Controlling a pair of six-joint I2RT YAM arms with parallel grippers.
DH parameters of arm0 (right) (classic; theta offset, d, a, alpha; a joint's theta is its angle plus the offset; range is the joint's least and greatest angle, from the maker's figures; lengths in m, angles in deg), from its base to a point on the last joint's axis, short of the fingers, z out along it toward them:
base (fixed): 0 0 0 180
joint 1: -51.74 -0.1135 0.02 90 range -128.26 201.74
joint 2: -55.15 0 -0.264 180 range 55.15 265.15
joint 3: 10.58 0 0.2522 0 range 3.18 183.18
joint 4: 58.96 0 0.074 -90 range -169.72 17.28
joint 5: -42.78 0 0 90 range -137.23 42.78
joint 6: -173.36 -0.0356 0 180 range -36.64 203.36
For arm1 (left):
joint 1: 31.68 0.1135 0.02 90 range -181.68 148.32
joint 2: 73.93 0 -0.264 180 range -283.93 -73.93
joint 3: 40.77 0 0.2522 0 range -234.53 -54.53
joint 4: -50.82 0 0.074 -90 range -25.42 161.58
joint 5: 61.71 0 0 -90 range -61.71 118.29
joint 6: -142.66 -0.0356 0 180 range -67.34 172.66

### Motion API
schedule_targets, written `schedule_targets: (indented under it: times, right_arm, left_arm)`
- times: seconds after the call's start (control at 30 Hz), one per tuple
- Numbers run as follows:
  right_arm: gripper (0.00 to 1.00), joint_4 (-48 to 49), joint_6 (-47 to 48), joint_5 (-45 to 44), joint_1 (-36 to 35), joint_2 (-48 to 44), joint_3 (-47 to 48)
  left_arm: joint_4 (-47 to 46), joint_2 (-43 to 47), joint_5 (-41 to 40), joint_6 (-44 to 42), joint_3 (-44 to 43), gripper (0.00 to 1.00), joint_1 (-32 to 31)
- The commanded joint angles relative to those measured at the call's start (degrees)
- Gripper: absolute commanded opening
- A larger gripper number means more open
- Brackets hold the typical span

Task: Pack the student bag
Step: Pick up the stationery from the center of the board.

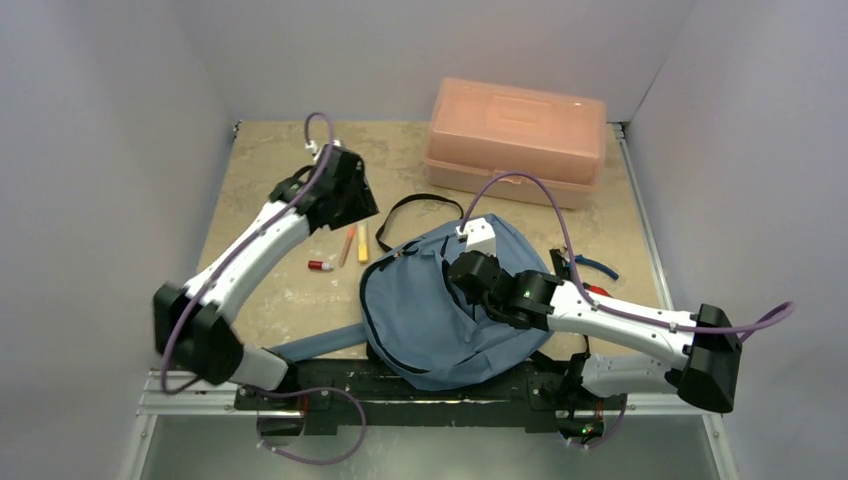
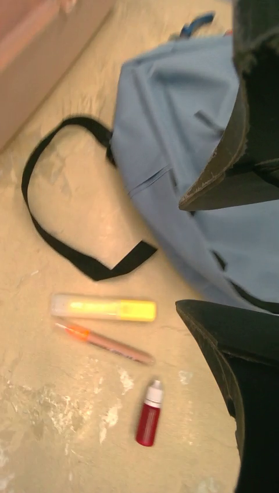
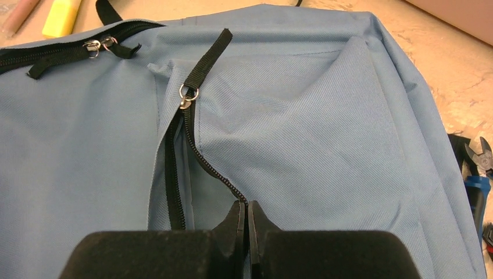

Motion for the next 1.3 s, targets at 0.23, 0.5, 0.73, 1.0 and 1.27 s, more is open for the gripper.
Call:
schedule_targets:
  times: [0.23,0.5,0.73,1.0,1.27]
  right_arm:
    - [0.0,2.19,1.76,-1.1,0.69,-4.16,-0.09]
    - [0.0,2.74,2.03,-0.79,0.74,-4.47,-0.82]
    - [0.0,3.52,2.86,-0.36,0.76,-3.81,-0.51]
    - [0.0,4.11,3.37,-0.29,0.76,-3.63,-0.72]
    - [0.0,3.87,1.89,-0.05,1.0,-4.3,-0.69]
  left_arm:
    - [3.68,-30.48,-5.49,-5.01,-10.71,0.51,2.6]
    - [0.66,-36.15,-6.61,-5.64,-12.12,0.51,3.43]
    - [-2.45,-39.25,-4.15,-4.68,-11.79,0.48,3.91]
    - [-7.32,-36.75,-4.57,-2.1,-4.81,0.18,4.31]
    - [-5.2,-18.41,-3.33,-2.67,-0.66,0.05,4.22]
